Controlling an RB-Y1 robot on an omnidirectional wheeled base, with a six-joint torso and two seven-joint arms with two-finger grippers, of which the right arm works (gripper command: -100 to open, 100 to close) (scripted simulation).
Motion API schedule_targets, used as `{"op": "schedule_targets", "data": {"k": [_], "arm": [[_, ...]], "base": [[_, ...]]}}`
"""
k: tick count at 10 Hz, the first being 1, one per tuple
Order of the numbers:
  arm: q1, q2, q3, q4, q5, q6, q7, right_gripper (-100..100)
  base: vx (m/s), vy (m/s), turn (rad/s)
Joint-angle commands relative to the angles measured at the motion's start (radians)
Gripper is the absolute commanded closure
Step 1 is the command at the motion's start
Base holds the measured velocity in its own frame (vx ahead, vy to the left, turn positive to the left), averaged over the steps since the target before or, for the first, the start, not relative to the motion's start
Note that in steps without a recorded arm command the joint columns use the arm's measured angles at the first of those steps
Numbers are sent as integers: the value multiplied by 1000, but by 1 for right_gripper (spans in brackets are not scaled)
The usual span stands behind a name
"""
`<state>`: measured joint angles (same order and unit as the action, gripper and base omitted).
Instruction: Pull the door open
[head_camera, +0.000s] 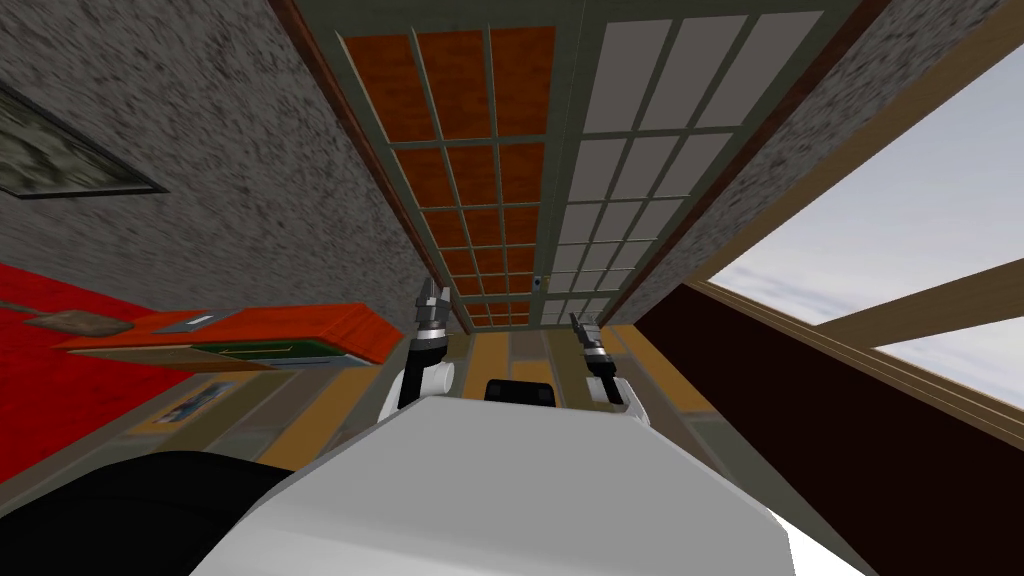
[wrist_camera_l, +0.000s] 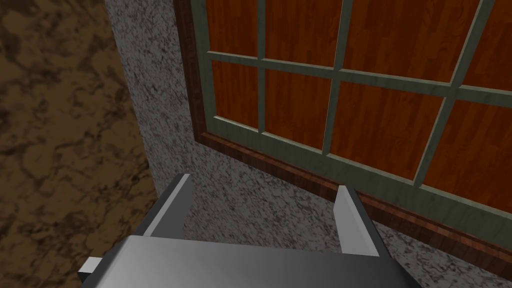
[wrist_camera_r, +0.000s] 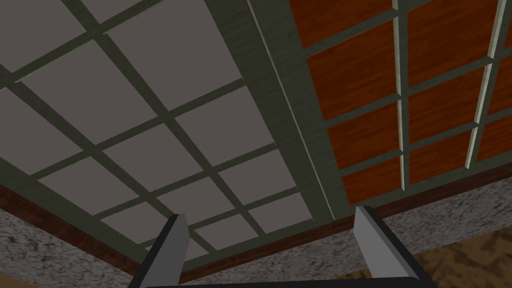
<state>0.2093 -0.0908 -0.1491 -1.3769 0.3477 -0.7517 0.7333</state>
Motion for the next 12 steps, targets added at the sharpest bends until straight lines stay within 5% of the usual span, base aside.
{"op": "schedule_targets", "data": {"k": [1,12], "arm": [[-24,3,-11,50,14,-10,36,-100],[-119,25,-71,295,95,-50,216,-100]], "base": [[99,10,-16],[92,6,-15]]}}
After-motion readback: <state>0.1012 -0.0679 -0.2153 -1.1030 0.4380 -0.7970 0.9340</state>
